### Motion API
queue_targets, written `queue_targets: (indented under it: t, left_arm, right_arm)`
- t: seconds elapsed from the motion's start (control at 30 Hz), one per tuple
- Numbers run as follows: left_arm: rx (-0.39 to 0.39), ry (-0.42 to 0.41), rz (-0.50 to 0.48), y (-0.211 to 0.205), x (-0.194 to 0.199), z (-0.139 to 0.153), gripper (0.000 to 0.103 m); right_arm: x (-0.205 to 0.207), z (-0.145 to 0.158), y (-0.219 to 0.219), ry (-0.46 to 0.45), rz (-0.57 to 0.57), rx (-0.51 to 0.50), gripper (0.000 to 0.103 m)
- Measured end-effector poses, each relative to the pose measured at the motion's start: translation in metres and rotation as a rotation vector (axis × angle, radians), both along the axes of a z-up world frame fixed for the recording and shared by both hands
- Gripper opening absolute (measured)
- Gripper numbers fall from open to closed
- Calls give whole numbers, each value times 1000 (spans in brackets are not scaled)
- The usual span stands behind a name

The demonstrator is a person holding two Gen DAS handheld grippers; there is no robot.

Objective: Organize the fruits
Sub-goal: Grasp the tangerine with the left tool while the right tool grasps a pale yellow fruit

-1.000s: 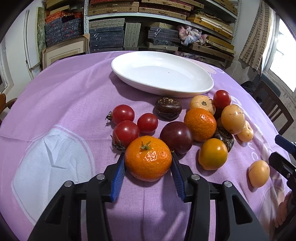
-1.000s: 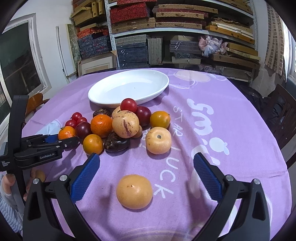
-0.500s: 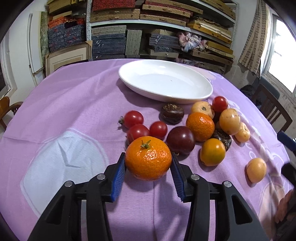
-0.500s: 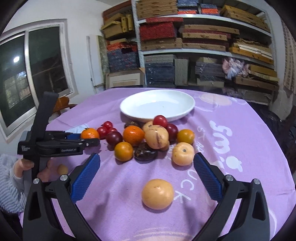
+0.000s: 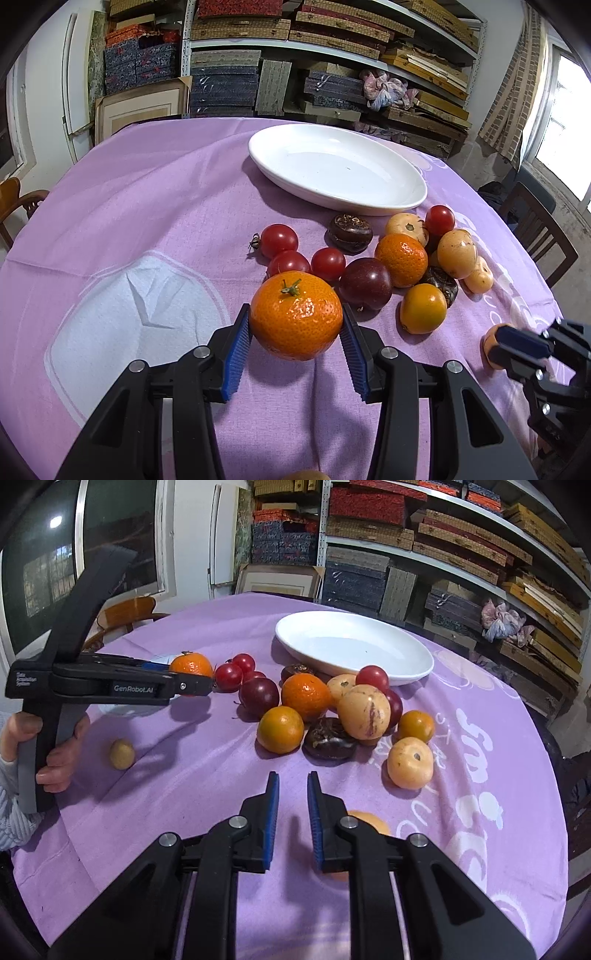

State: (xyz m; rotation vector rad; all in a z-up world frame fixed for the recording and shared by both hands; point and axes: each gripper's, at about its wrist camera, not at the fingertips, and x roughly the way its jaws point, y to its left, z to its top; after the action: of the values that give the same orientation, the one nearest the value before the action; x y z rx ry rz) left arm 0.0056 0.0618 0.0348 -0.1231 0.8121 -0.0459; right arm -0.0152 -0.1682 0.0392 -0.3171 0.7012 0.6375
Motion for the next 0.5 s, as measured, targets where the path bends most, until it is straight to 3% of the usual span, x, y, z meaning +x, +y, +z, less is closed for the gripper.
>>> queue_targets:
  t: [0.07,0.13,0.2,0.23,0.3,0.5]
  left_arm:
    - [-2,5,0,1,0,-1,47]
    - [-4,14,-4,0,0,-2,47]
    - [-14,21,-15,-1,1,-3,47]
    - [-15,23,-23,-3,1,-3,47]
    - [-4,21,-33,-7,0,-3,47]
    - [21,7,-34,-12,-2,-4,47]
  right_arm:
    - [9,-1,3,-3,-21,-44,18]
    - [8,-3,-11,18,-38,-36,29]
    - [-3,-4,-28,-4,-70,-26,60]
    - [-9,-5,-38,-6,-95,-29,66]
    - [-14,-5,-50,3,-115,-13,71]
    - [-5,-13,-50,-8,-129,-30,68]
